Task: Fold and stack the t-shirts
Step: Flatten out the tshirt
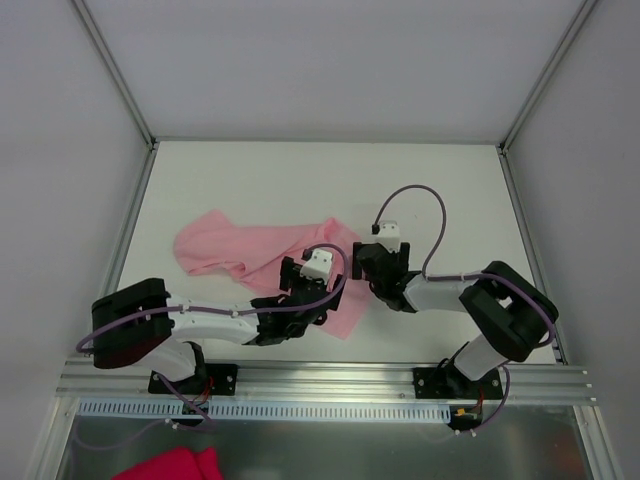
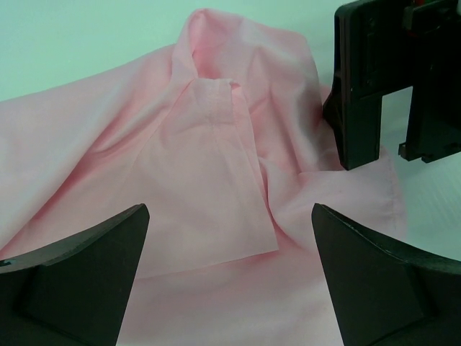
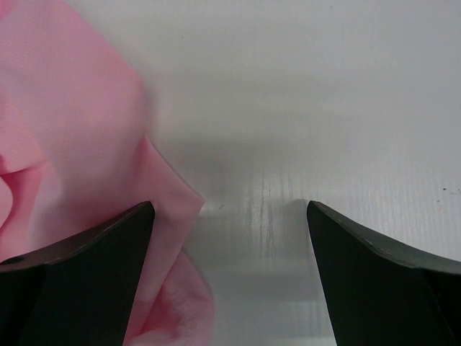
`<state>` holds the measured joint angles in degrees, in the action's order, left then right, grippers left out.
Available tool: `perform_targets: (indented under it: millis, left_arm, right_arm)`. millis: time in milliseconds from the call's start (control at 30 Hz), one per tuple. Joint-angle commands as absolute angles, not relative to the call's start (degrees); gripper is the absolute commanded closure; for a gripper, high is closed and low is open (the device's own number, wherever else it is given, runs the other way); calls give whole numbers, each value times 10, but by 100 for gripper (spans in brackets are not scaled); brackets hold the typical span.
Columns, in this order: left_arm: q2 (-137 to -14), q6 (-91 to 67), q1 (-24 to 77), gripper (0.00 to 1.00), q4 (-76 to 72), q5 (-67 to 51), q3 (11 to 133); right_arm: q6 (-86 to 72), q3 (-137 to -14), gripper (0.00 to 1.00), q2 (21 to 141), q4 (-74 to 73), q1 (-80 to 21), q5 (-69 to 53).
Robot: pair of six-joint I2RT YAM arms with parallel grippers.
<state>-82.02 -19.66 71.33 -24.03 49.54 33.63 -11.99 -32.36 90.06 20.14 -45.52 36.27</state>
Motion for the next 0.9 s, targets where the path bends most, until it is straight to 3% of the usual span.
perform_targets:
  millis: [0, 200, 300, 600, 700, 867]
  left_arm:
    - [-848, -188, 718, 1, -267, 503, 344]
    - [-900, -199, 717, 1, -250, 528, 364]
    - [-912, -204, 716, 1, -258, 526, 364]
    - [-944, -191, 709, 1, -274, 526, 380]
    - [-955, -185, 709, 1, -268, 533, 388]
    - [-947, -190, 709, 1, -251, 551, 390]
  right_arm:
    - [-126, -319, 7, 913, 159, -463, 375]
    - [-146, -302, 6, 880, 118, -463, 444]
    - [-163, -249, 4, 787, 117, -474, 512]
    - [-118, -185, 3, 392, 44, -509, 482]
    - [-124, -170, 3, 365, 47, -516, 468]
    - [-123, -178, 4, 424, 70, -519, 443]
